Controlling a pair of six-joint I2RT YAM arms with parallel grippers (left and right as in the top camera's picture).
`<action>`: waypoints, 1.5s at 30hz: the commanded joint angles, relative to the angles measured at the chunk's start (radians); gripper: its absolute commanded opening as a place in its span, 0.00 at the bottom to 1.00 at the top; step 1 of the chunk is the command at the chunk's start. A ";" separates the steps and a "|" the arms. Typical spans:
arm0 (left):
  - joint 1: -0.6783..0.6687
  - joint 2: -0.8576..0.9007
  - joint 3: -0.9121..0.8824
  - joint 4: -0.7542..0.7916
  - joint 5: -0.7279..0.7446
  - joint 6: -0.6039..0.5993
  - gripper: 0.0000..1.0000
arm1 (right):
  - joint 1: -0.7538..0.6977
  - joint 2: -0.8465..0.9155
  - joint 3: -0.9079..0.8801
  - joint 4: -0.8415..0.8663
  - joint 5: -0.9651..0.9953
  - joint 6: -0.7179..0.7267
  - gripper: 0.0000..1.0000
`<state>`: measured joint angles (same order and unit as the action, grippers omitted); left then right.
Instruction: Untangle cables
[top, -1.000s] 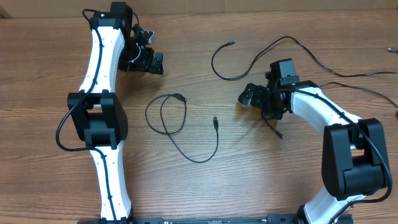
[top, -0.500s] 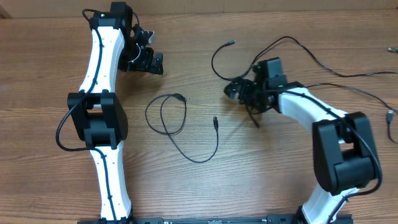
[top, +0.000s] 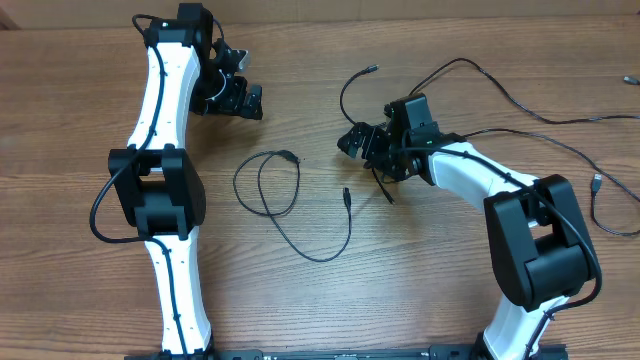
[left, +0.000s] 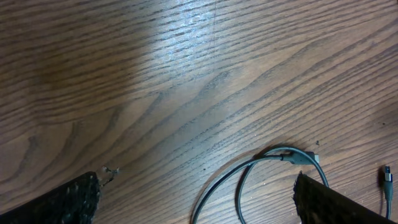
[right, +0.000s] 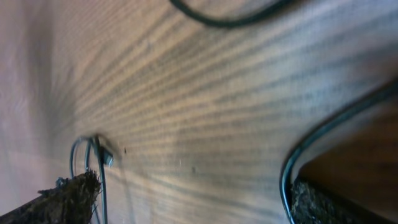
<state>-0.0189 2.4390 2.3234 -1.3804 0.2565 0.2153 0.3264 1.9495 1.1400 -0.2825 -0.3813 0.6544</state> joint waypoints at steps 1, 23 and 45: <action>-0.002 0.007 0.002 0.001 -0.002 -0.006 1.00 | -0.002 0.058 -0.045 -0.106 0.002 -0.039 1.00; -0.002 0.007 0.002 0.002 -0.002 -0.006 0.99 | 0.191 -0.257 -0.046 -0.582 0.251 -0.020 1.00; -0.002 0.007 0.002 0.002 -0.002 -0.006 0.99 | 0.356 -0.105 -0.048 -0.523 0.371 0.188 1.00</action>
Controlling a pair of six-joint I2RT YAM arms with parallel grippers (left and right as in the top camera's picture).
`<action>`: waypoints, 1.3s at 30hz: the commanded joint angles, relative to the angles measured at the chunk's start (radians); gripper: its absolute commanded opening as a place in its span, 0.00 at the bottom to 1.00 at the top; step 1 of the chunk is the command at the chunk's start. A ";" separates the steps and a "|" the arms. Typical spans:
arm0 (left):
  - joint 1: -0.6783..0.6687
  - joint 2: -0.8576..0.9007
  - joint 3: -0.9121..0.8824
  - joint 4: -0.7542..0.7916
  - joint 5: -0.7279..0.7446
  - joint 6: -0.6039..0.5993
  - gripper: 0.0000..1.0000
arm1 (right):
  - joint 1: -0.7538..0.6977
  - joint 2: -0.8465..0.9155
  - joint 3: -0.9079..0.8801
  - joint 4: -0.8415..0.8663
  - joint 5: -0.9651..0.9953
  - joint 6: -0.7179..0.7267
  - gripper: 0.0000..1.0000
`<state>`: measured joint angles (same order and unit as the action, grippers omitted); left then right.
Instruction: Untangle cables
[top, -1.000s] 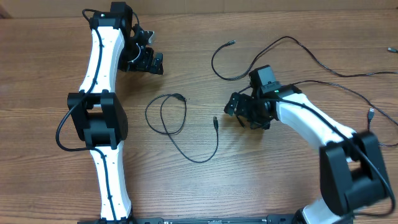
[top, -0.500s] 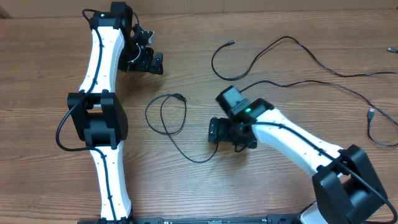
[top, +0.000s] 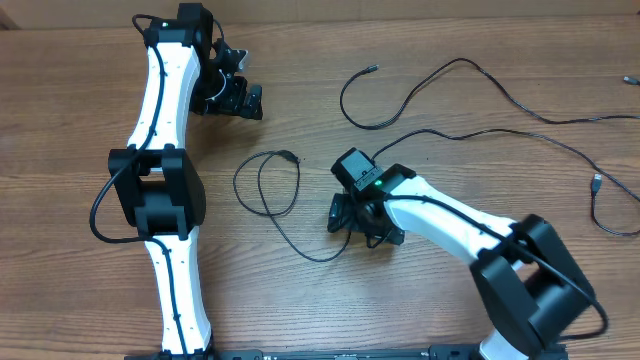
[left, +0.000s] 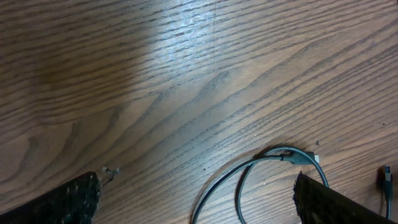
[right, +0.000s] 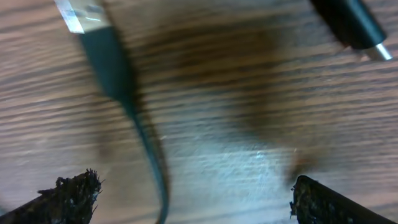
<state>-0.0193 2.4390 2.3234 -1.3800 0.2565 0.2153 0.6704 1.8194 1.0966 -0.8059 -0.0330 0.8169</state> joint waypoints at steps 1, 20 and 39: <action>-0.002 0.007 0.002 0.001 -0.002 -0.006 1.00 | 0.014 0.031 -0.005 0.000 0.024 0.035 1.00; -0.002 0.007 0.002 0.001 -0.002 -0.006 1.00 | 0.019 0.098 -0.048 0.032 0.016 0.051 0.04; -0.002 0.007 0.002 0.001 -0.002 -0.006 0.99 | 0.019 -0.428 0.028 -0.345 0.115 0.104 0.04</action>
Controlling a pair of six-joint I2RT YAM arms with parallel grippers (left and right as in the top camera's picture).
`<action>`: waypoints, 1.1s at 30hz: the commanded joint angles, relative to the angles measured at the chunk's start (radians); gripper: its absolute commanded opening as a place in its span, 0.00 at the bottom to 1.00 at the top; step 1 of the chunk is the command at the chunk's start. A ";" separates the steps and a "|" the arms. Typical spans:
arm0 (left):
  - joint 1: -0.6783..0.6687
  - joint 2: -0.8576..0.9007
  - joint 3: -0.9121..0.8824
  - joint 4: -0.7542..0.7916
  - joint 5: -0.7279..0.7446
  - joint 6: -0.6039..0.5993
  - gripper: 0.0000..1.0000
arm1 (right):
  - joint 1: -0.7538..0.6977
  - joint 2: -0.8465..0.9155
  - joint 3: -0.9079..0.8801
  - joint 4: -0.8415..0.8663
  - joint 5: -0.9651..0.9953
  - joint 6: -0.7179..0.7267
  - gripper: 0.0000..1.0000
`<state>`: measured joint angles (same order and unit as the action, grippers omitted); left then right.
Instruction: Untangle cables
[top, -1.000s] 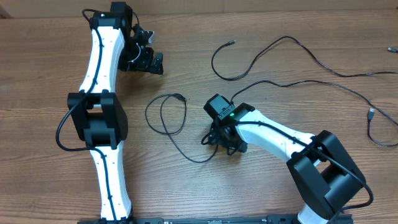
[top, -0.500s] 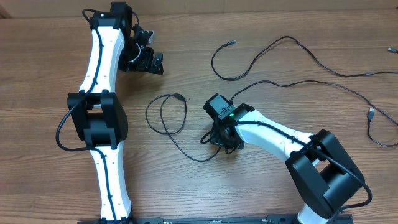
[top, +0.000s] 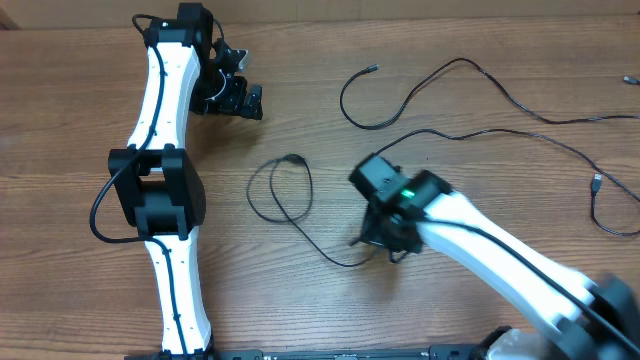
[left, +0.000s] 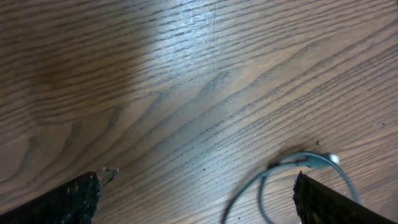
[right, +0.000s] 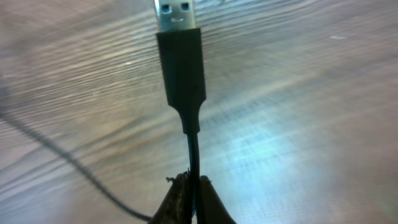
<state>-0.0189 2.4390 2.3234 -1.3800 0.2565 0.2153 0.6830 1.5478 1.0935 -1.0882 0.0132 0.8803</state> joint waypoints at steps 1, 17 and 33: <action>-0.002 0.007 0.002 0.001 -0.002 -0.006 1.00 | 0.006 -0.200 0.032 -0.088 0.080 0.040 0.04; -0.002 0.007 0.002 0.001 -0.002 -0.006 1.00 | 0.006 -0.608 0.034 -0.247 0.310 0.033 0.04; -0.002 0.007 0.002 0.246 0.005 -0.007 0.99 | 0.006 -0.638 0.099 -0.222 0.412 -0.183 0.04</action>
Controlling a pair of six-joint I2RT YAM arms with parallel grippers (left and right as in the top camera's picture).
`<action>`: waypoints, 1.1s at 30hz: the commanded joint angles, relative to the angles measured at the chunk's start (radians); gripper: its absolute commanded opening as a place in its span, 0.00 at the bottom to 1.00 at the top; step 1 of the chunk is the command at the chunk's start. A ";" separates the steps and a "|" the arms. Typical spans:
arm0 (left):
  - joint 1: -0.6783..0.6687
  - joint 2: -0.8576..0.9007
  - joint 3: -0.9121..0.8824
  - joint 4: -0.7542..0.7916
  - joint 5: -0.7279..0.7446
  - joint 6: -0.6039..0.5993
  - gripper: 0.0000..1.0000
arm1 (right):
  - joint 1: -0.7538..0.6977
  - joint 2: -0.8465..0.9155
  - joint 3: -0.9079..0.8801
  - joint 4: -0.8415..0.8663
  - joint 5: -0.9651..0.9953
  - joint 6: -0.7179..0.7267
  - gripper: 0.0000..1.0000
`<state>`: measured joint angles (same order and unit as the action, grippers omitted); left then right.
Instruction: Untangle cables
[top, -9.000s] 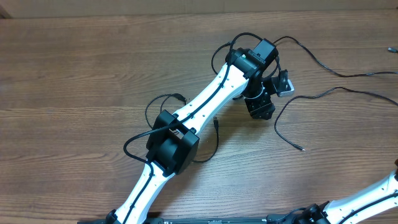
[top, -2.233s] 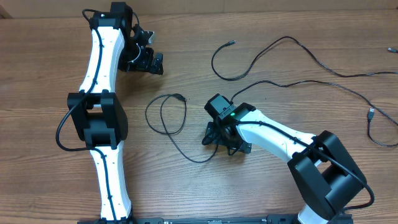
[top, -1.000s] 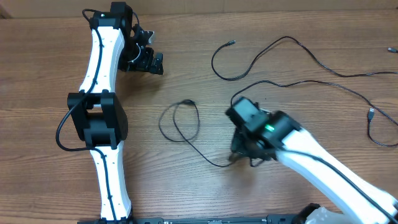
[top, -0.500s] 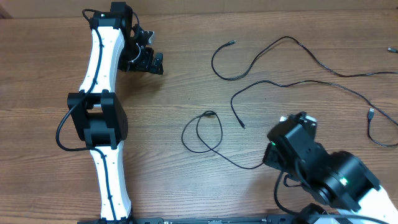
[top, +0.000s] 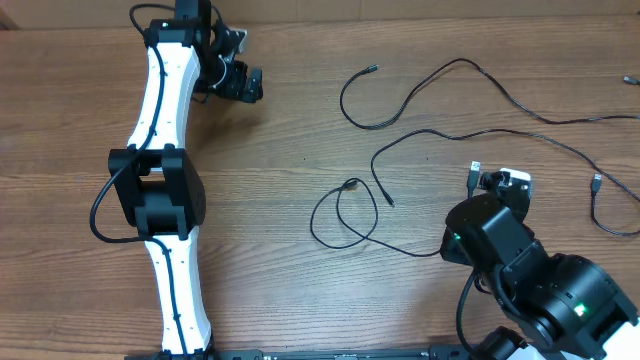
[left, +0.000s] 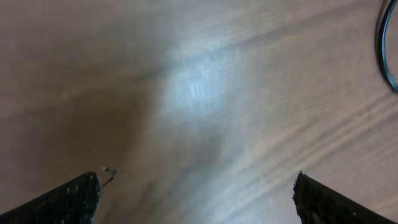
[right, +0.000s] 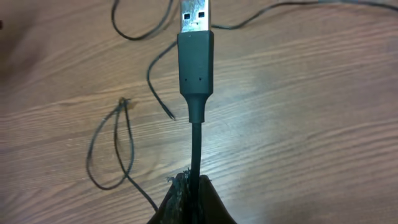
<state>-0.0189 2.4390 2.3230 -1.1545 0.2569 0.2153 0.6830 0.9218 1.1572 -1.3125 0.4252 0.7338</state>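
A short dark cable lies mid-table with its loop (top: 338, 214) (right: 109, 149), and its tail runs right toward my right arm. My right gripper (right: 191, 185) (top: 478, 182) is shut on that cable just behind its USB plug (right: 196, 59), which stands up above the table. A second cable's free end (top: 386, 199) lies beside the loop, apart from it. My left gripper (left: 199, 199) (top: 235, 75) is open over bare wood at the far left, its fingertips (left: 68, 199) holding nothing.
Long thin cables (top: 430, 85) wind across the far right of the wooden table (top: 300, 120), with one connector (top: 597, 182) near the right edge. A cable's curve (left: 387, 56) shows at the edge of the blurred left wrist view.
My right gripper, still shut on the short cable, now sits further right and higher; the loop has shifted right with it. My left gripper moved slightly toward the far edge, and its view is blurred.
At first my right gripper was open among the long cables at the far right. Then it stood open over the short cable's USB plug at mid-table. Then it was shut behind the plug. Now plug and loop are further right. The left gripper stayed open.
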 joint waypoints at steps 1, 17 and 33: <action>-0.002 0.007 0.002 0.023 0.005 -0.007 1.00 | 0.006 -0.012 0.035 -0.002 0.000 -0.036 0.04; -0.049 0.009 -0.001 -0.536 0.295 0.076 1.00 | 0.006 -0.010 0.035 0.021 0.012 -0.036 0.04; -0.394 0.000 -0.281 -0.390 -0.171 -0.133 1.00 | 0.006 0.029 0.035 0.036 0.019 -0.028 0.04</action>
<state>-0.3721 2.4393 2.0727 -1.6058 0.2993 0.2371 0.6834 0.9539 1.1614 -1.2823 0.4263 0.7063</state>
